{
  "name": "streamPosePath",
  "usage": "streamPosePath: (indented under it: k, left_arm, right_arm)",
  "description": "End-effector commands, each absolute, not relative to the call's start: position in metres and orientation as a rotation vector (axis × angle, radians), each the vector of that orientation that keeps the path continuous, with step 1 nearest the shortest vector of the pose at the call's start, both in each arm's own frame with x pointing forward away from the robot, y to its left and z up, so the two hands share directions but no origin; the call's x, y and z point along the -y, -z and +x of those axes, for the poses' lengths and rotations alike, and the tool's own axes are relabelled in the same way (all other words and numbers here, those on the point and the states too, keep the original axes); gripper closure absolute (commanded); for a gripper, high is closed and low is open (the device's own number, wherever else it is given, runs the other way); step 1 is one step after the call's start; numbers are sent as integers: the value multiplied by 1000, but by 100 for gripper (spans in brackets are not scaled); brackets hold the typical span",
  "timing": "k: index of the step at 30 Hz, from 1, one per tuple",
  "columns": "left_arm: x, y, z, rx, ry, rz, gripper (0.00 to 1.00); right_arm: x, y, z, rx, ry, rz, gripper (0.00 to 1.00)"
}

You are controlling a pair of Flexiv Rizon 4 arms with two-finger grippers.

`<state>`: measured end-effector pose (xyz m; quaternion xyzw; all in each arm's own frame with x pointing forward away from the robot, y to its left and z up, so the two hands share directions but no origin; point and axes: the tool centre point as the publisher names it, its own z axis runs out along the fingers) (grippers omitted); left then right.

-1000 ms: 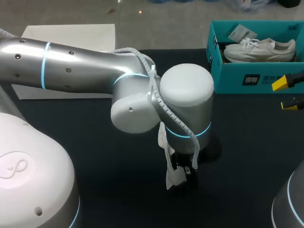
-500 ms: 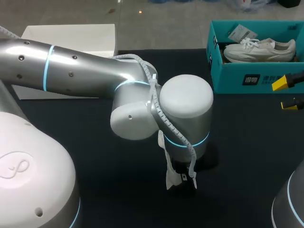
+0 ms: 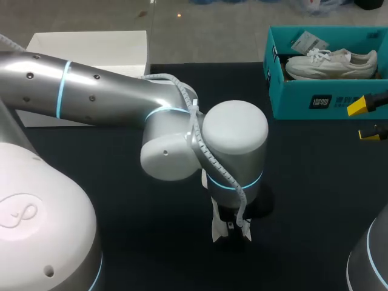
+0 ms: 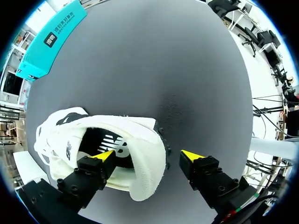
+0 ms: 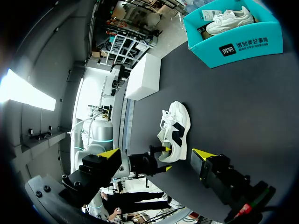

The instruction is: Take the shoe out of the shoebox, open the shoe tongue, remove and reinsert the insole, then place the shoe into the shoebox

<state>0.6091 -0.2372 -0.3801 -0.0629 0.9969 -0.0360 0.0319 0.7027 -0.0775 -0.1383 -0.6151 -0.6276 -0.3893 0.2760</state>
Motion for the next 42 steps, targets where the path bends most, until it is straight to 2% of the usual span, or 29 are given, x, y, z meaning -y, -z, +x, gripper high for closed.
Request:
streamPosePath:
  k: [1,3,5,8,9,11,17,21,23,24,42]
  left_arm:
    - [240,385,609,-3062,105,-195,13]
    - [239,387,609,-3060,102,-194,13]
    - [239,390,609,-3054,97,-198,24]
    - [238,392,610,-3041,101,-212,31]
    - [238,393,610,-3037,104,-218,40]
    - [239,393,610,-3035,105,-221,51]
    - [238,393,608,-3035,111,-227,57]
    - [237,390,604,-3049,118,-219,75]
    - [237,387,602,-3064,123,-209,95]
    - [237,386,601,-3076,123,-199,99]
    - [234,342,590,-3152,41,-93,100]
  right_arm:
    - [77,139,702,1687,1045,-1654,0]
    - [77,139,702,1687,1045,-1654,0]
    - [77,139,702,1687,1045,-1654,0]
    - [77,139,702,1687,1045,-1654,0]
    - [77,139,702,1687,1045,-1654,0]
    - [77,139,702,1687,1045,-1654,0]
    - [77,139,702,1687,1045,-1654,0]
    - [77,139,702,1687,1045,-1654,0]
    - [77,139,702,1687,1045,-1654,0]
    - [77,139,702,1687,1045,-1654,0]
    - [77,139,702,1687,1045,-1654,0]
